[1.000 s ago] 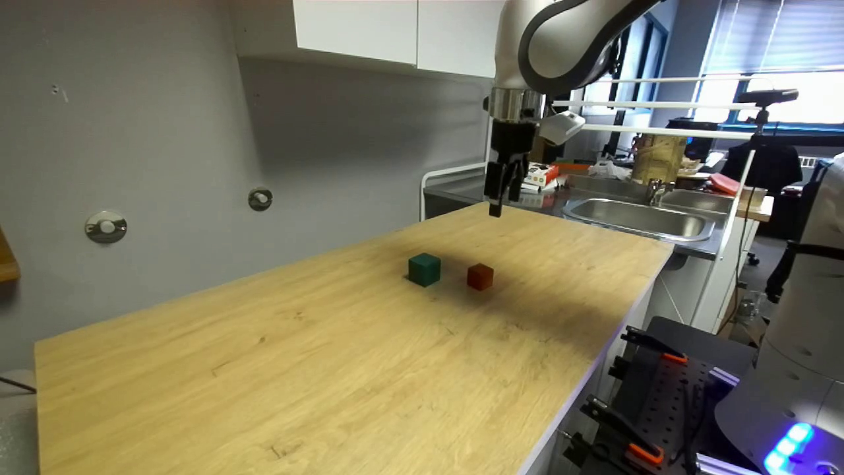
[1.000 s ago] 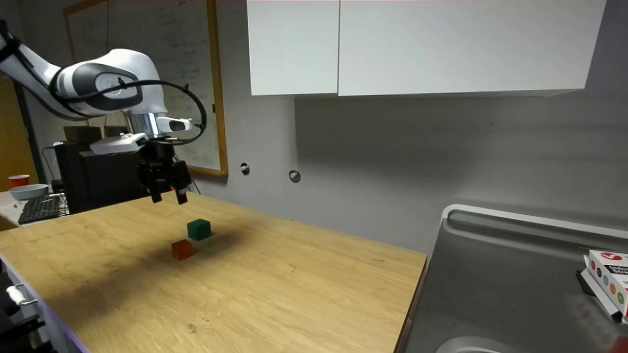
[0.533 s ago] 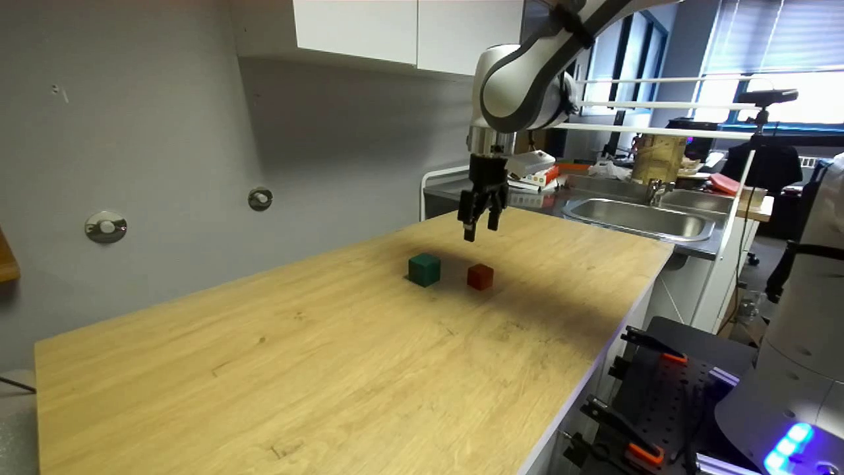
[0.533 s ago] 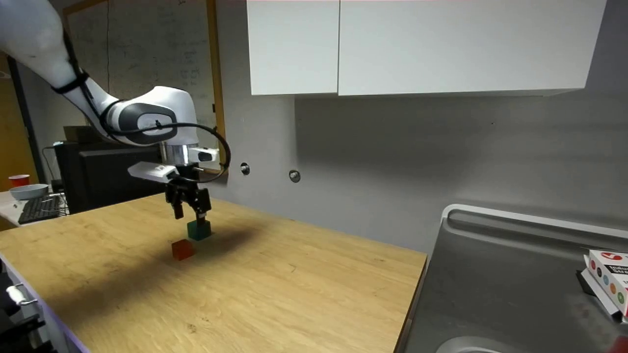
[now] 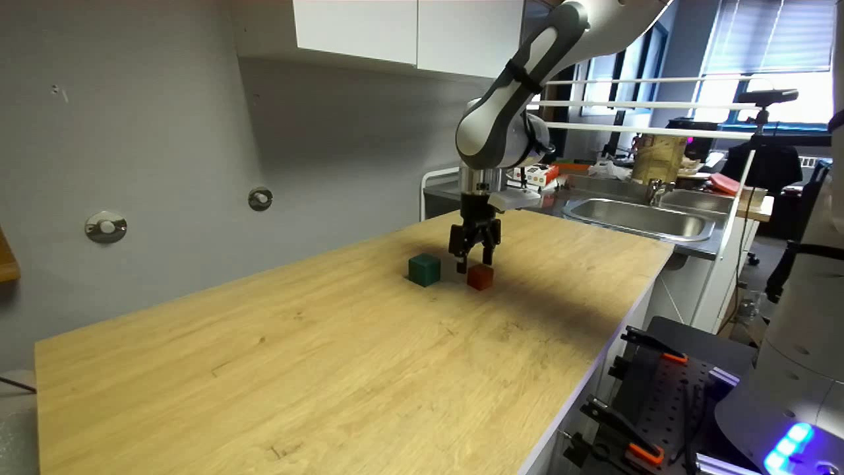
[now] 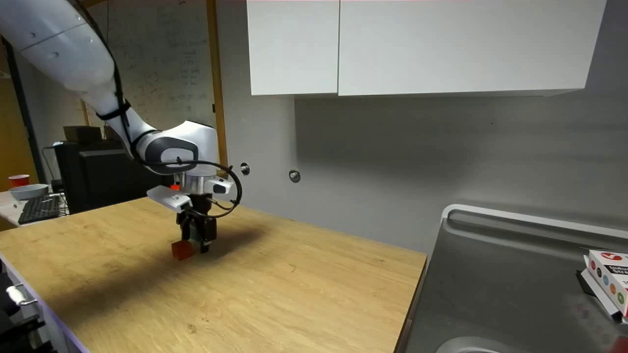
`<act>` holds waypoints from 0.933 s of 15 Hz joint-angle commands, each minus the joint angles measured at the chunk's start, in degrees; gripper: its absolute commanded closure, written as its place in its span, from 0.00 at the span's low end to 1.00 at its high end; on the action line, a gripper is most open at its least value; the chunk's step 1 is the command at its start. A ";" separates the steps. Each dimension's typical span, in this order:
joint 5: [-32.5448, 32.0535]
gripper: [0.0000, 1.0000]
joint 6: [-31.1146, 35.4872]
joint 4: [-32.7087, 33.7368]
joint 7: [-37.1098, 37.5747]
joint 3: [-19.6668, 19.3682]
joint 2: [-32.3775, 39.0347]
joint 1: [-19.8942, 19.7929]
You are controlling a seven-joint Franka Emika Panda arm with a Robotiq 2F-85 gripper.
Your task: Put the orange block on the green block
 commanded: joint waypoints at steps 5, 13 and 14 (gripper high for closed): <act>3.17 0.38 -1.97 1.27 -0.39 1.66 3.26 -1.82; -1.23 0.77 -6.63 1.25 3.89 0.75 0.27 0.14; -3.12 0.78 -8.06 1.74 5.74 0.47 -0.43 0.88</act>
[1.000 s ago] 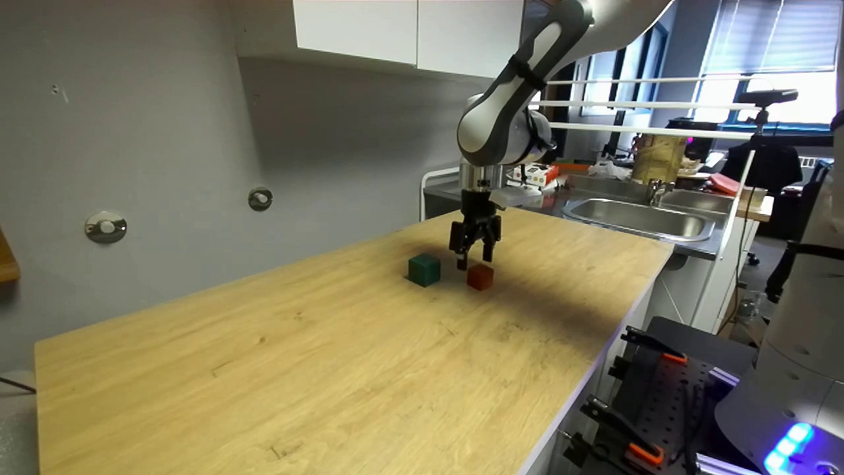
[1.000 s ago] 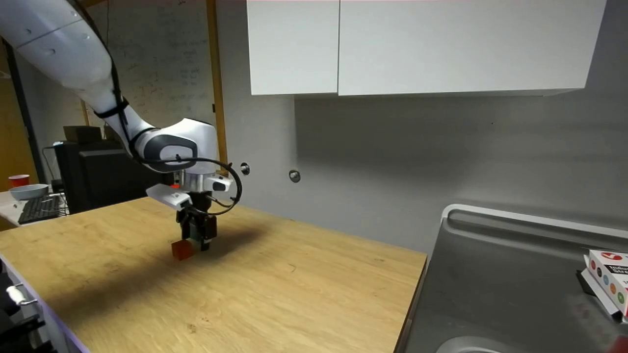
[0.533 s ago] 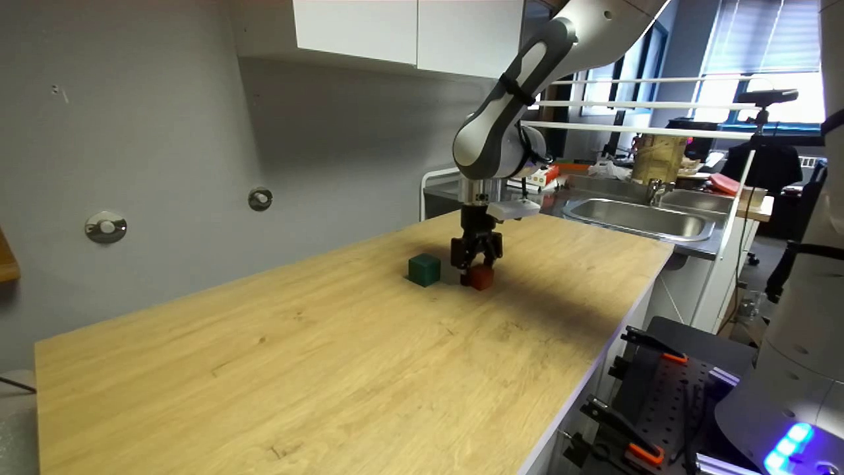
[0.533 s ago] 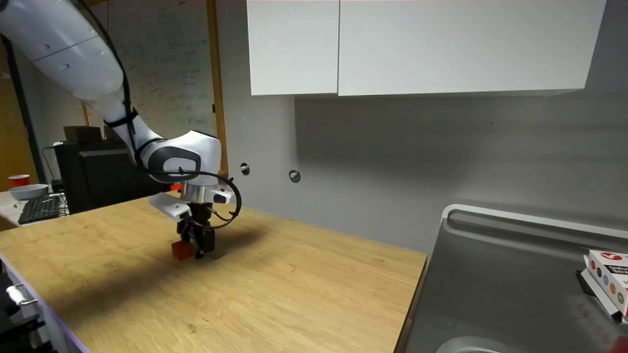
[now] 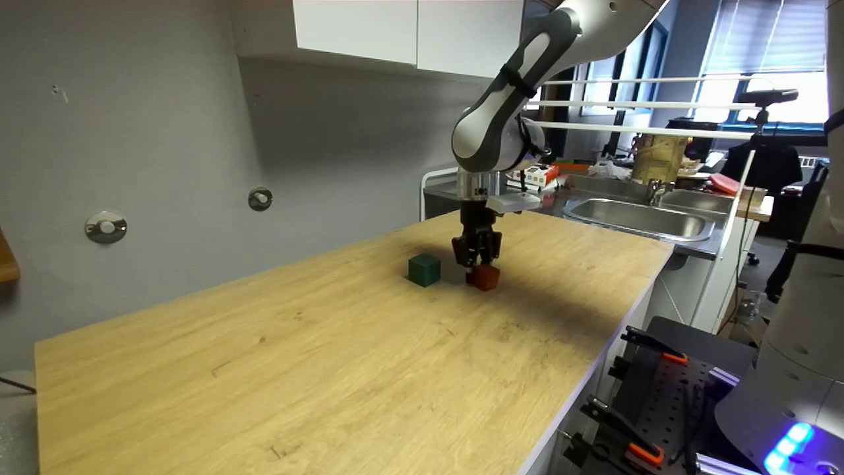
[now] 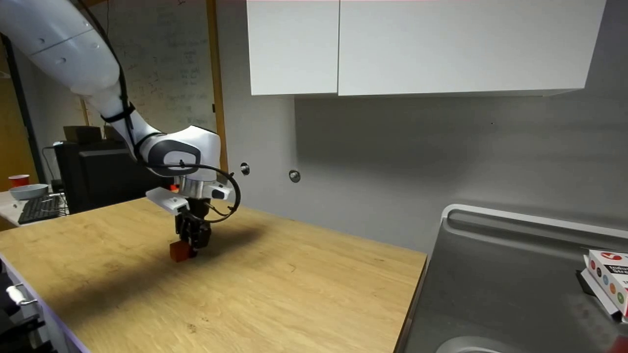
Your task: Put the orange block on the green block
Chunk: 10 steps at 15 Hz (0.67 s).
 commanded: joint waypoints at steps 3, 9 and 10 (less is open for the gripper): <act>-9.33 0.81 -8.03 2.61 8.42 -0.48 -3.80 3.48; -18.12 0.81 -17.64 14.47 13.29 0.53 -3.77 6.88; -18.08 0.81 -18.13 16.58 12.33 0.81 -3.17 7.03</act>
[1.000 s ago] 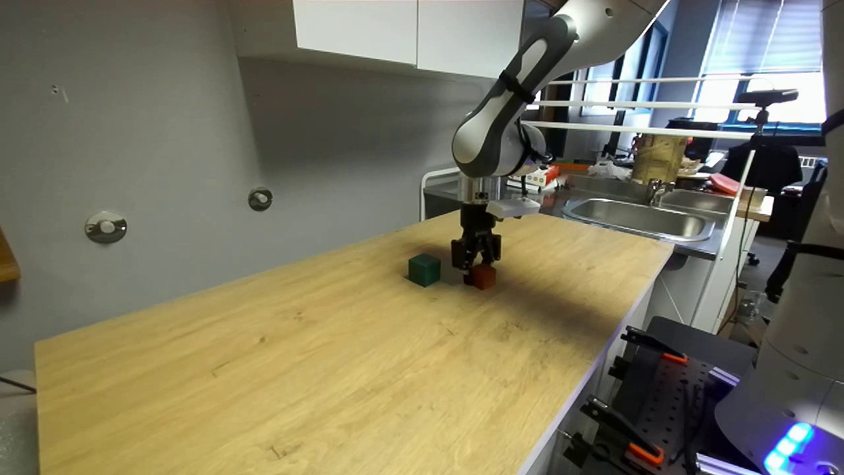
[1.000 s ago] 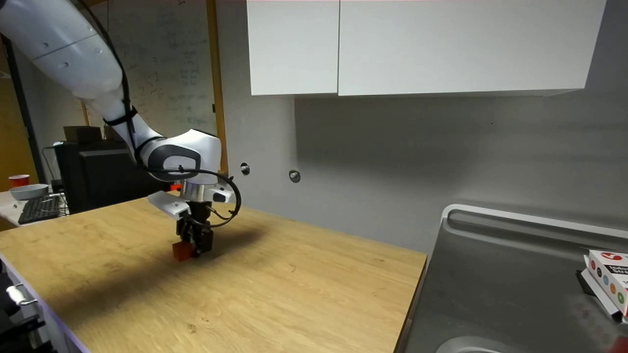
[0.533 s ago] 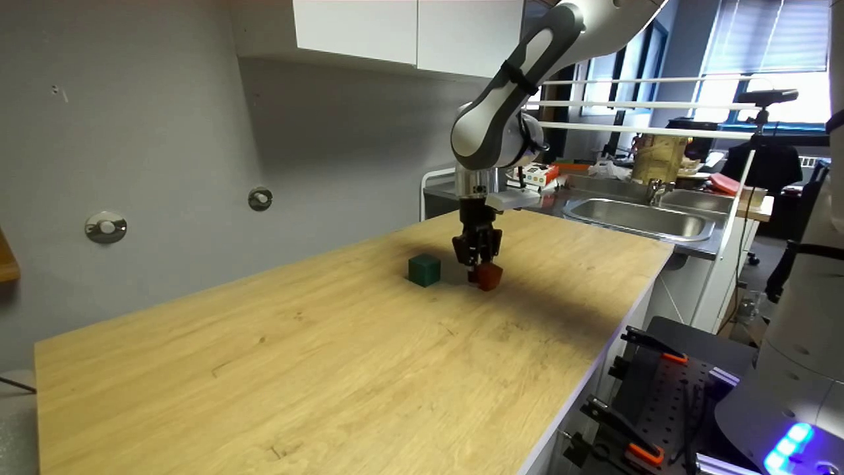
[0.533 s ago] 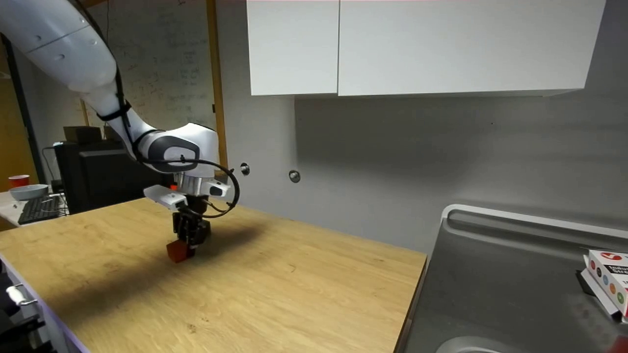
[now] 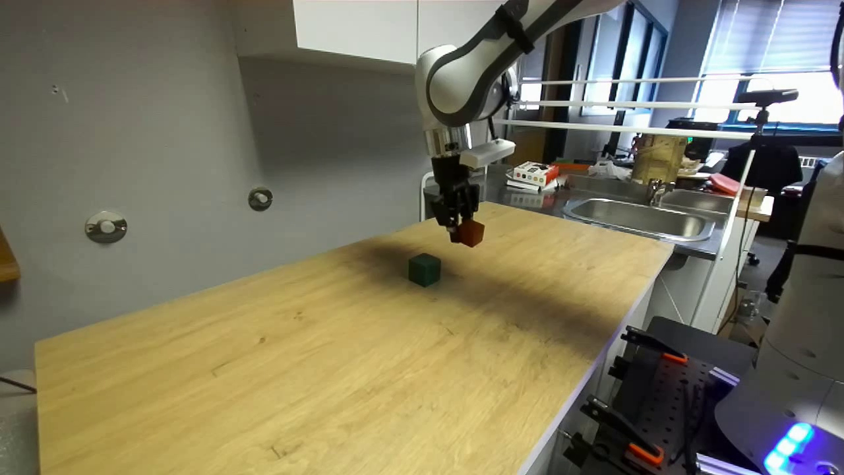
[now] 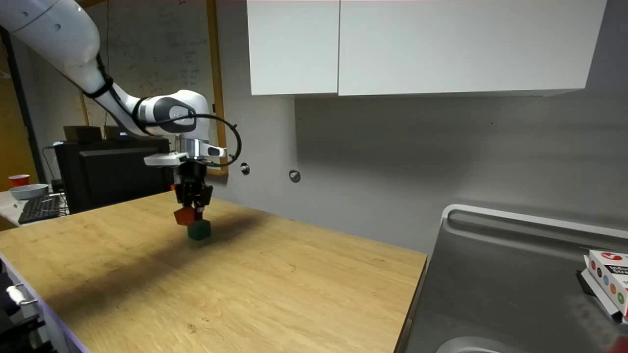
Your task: Put the orange block on the green block
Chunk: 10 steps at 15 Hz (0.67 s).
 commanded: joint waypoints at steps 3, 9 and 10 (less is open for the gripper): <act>-1.87 0.81 -3.72 11.22 -0.53 1.24 3.12 1.01; -0.44 0.81 -2.90 18.54 -2.52 2.62 10.56 1.55; 0.01 0.81 -2.86 19.45 -2.89 2.88 11.87 1.63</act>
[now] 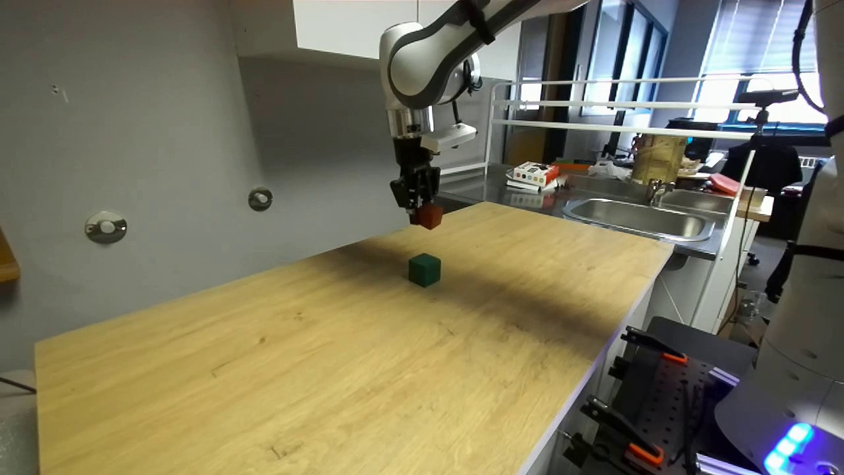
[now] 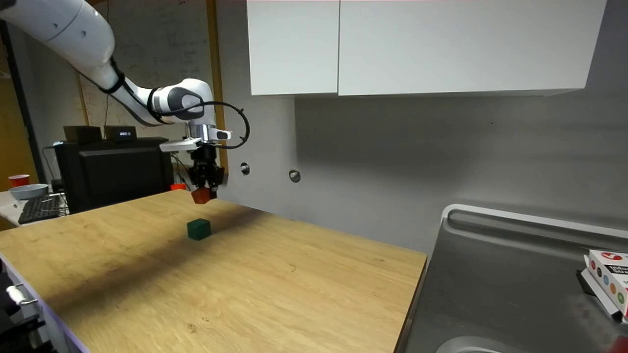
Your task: Put the orange block on the green block
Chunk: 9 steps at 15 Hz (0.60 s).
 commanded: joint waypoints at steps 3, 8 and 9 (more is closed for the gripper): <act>0.98 0.81 -1.44 7.10 -2.62 1.28 7.82 0.43; 1.92 0.81 -1.59 8.96 -4.30 1.57 11.07 0.07; 2.03 0.81 -1.56 9.06 -4.63 1.57 11.35 -0.01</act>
